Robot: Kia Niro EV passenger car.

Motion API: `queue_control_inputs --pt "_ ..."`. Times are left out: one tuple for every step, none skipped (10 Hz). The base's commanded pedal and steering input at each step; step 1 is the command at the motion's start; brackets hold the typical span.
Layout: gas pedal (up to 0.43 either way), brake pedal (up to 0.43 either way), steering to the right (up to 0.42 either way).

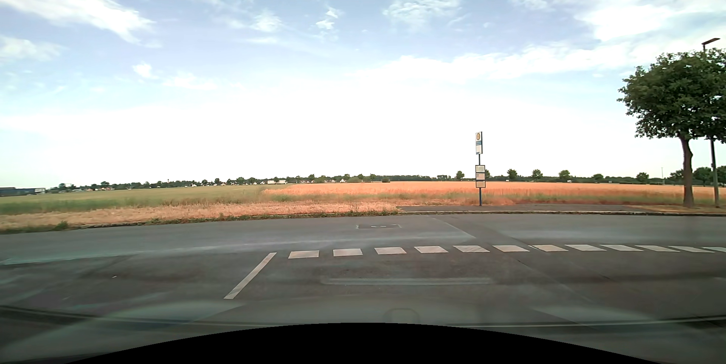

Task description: Follow the waypoints while adhering to traffic rules and regulations

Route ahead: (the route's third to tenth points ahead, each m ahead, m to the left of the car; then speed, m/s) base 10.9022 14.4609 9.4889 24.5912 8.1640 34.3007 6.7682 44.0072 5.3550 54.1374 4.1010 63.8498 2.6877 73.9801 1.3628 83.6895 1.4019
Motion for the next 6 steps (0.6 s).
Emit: queue_control_inputs --pt "0.0 0.085 -0.024" --pt "0.0 0.085 -0.024" --pt "0.0 0.085 -0.024" --pt "0.0 0.085 -0.024" --pt "0.0 0.079 -0.024" --pt "0.0 0.079 -0.024"
